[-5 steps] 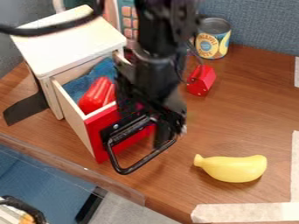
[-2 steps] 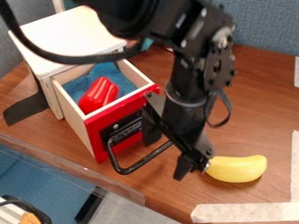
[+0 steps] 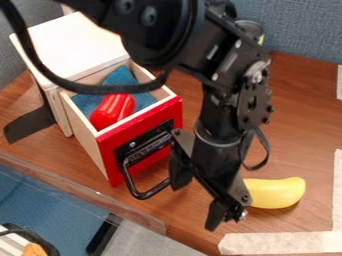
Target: Close the drawer
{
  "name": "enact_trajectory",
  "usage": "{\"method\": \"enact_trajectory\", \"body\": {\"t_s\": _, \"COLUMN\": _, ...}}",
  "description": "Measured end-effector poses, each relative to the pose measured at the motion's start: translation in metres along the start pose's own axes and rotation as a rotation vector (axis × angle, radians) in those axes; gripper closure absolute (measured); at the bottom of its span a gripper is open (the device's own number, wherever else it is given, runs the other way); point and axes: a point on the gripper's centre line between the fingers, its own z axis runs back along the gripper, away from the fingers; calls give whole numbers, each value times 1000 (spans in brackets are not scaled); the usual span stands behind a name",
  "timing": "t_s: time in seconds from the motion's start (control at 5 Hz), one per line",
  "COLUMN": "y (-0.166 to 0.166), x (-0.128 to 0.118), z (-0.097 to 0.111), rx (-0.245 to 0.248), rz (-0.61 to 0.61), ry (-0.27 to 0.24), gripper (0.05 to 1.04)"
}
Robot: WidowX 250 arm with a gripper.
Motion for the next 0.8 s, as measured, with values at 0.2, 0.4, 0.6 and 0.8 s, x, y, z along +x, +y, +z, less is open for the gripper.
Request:
{"method": "enact_trajectory", "body": {"t_s": 0.2, "y": -3, "x": 1, "z": -3, "rx": -53, "rz": -3, "ry": -10, "gripper": 84}}
{"method": "enact_trajectory", "body": {"t_s": 0.4, "y": 0, "x": 1, "z": -13, "rx": -72, "rz": -12, "ry": 17, "gripper": 84}}
{"method": "enact_trajectory", "body": {"t_s": 0.6, "y": 9, "x": -1, "z": -18, "rx": -85, "rz": 13, "ry": 33, "gripper": 84}}
{"method": "enact_trajectory", "body": {"t_s": 0.8, "y": 24, "x": -8, "z": -23, "rx": -114, "rz": 72, "ry": 42, "gripper": 84}}
